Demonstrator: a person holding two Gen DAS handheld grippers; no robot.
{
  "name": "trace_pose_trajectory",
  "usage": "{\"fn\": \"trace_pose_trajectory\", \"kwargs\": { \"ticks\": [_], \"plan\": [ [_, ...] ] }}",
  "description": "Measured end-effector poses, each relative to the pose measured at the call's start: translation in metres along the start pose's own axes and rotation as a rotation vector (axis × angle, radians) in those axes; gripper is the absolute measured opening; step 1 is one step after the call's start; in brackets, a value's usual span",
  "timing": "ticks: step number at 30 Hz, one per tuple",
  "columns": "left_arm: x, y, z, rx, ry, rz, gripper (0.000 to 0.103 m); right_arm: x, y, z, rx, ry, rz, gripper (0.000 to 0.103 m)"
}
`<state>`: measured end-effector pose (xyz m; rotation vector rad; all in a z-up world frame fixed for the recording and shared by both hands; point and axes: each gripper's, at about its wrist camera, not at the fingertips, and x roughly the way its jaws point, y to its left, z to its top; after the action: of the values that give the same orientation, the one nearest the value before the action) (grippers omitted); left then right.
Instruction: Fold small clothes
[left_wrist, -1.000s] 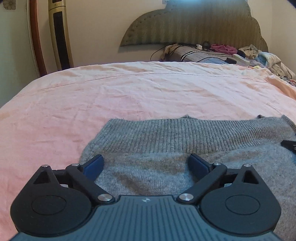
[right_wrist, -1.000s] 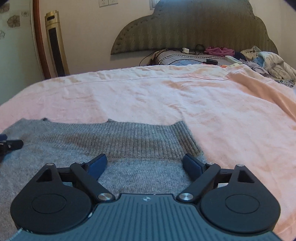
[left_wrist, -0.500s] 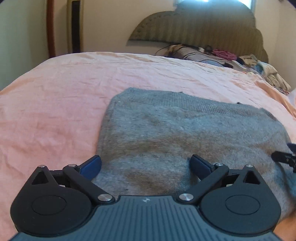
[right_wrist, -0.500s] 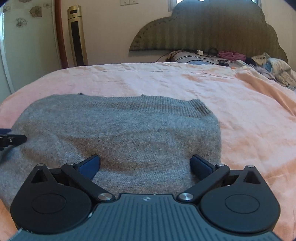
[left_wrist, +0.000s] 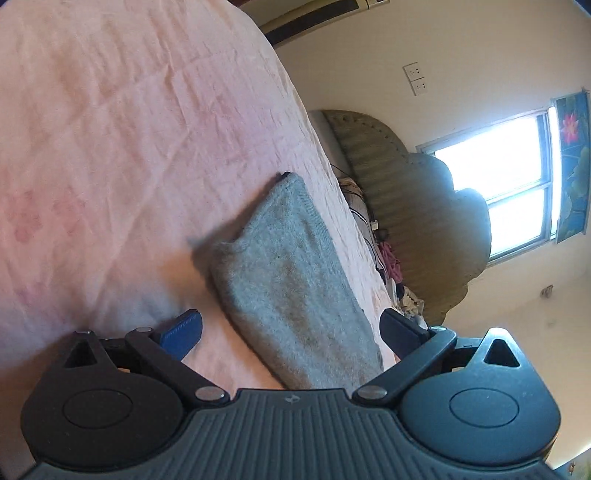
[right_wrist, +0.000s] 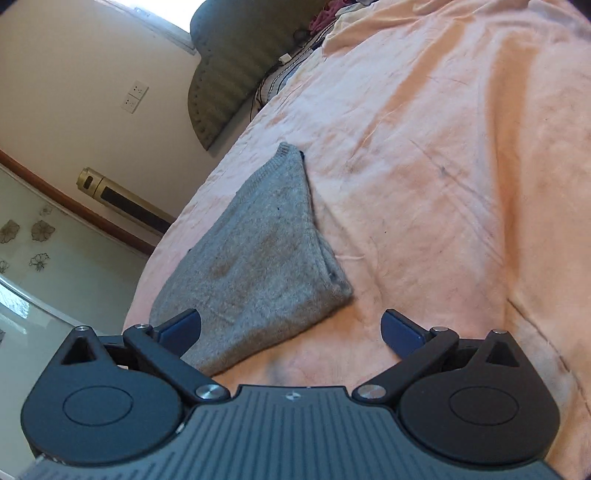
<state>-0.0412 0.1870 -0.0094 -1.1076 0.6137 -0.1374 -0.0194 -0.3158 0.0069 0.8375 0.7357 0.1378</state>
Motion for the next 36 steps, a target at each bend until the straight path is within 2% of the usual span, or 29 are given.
{"fn": "trace_pose_trajectory", "kwargs": {
  "ticks": [2,7,8,9,10,11,12,13,15,16,18,20,24,27,29,30,31,32,33,34,35,36],
  "plan": [
    [0.024,-0.008,0.005,0.019,0.016,-0.017,0.103,0.017,0.004,0.007,0.006,0.009,0.019,0.103],
    [0.057,-0.033,-0.003,0.177,-0.011,0.092,0.099,0.055,0.013,0.023,0.042,0.022,0.081,0.103],
    [0.058,-0.034,-0.006,0.192,-0.010,0.103,0.088,0.059,0.016,0.024,0.039,0.020,0.074,0.103],
    [0.059,-0.033,-0.009,0.200,-0.004,0.122,0.066,0.061,0.018,0.025,0.033,0.024,0.071,0.098],
    [0.059,-0.032,-0.009,0.194,-0.004,0.147,0.054,0.065,0.019,0.026,0.028,0.037,0.070,0.093],
    [0.060,-0.028,-0.008,0.178,-0.002,0.163,0.036,0.068,0.020,0.027,0.025,0.045,0.064,0.080],
    [0.059,-0.022,-0.005,0.148,0.003,0.173,0.027,0.071,0.019,0.026,0.026,0.054,0.055,0.062],
    [0.056,-0.016,-0.001,0.118,0.009,0.173,0.025,0.074,0.017,0.026,0.029,0.068,0.054,0.053],
    [0.055,-0.009,0.004,0.096,0.018,0.192,0.008,0.080,0.013,0.025,0.038,0.083,0.050,0.019],
    [0.055,-0.009,0.004,0.105,0.019,0.203,0.006,0.083,0.011,0.023,0.039,0.098,0.049,0.013],
    [0.048,-0.013,0.001,0.133,-0.005,0.191,0.004,0.081,0.011,0.021,0.027,0.092,0.063,0.013],
    [0.033,-0.024,-0.003,0.172,-0.037,0.145,0.004,0.074,0.015,0.023,0.009,0.092,0.098,0.013],
    [-0.002,-0.037,-0.011,0.225,-0.035,0.098,0.004,0.046,0.027,0.032,-0.097,0.114,0.136,0.013],
    [-0.024,-0.028,-0.023,0.246,-0.001,0.118,0.004,0.028,0.020,0.030,-0.142,0.171,0.119,0.013],
    [-0.028,-0.015,-0.031,0.294,0.036,0.193,0.004,0.023,0.010,0.023,-0.163,0.202,0.080,0.013],
    [-0.028,-0.010,-0.035,0.323,0.055,0.233,0.004,0.021,0.006,0.020,-0.159,0.218,0.067,0.021],
    [-0.032,-0.008,-0.037,0.349,0.066,0.254,0.004,0.017,0.002,0.018,-0.144,0.217,0.051,0.024],
    [-0.039,-0.009,-0.039,0.382,0.065,0.259,0.005,0.011,0.000,0.019,-0.135,0.201,0.046,0.031],
    [-0.046,-0.015,-0.040,0.420,0.063,0.258,0.006,0.002,0.001,0.022,-0.137,0.166,0.048,0.045],
    [-0.052,-0.023,-0.039,0.467,0.054,0.251,0.007,-0.005,0.003,0.026,-0.145,0.123,0.040,0.055],
    [-0.057,-0.033,-0.039,0.513,0.035,0.239,0.011,-0.012,0.008,0.032,-0.167,0.065,0.020,0.071],
    [-0.060,-0.045,-0.037,0.556,0.005,0.226,0.021,-0.014,0.015,0.040,-0.196,0.027,0.004,0.075]
  ]
}}
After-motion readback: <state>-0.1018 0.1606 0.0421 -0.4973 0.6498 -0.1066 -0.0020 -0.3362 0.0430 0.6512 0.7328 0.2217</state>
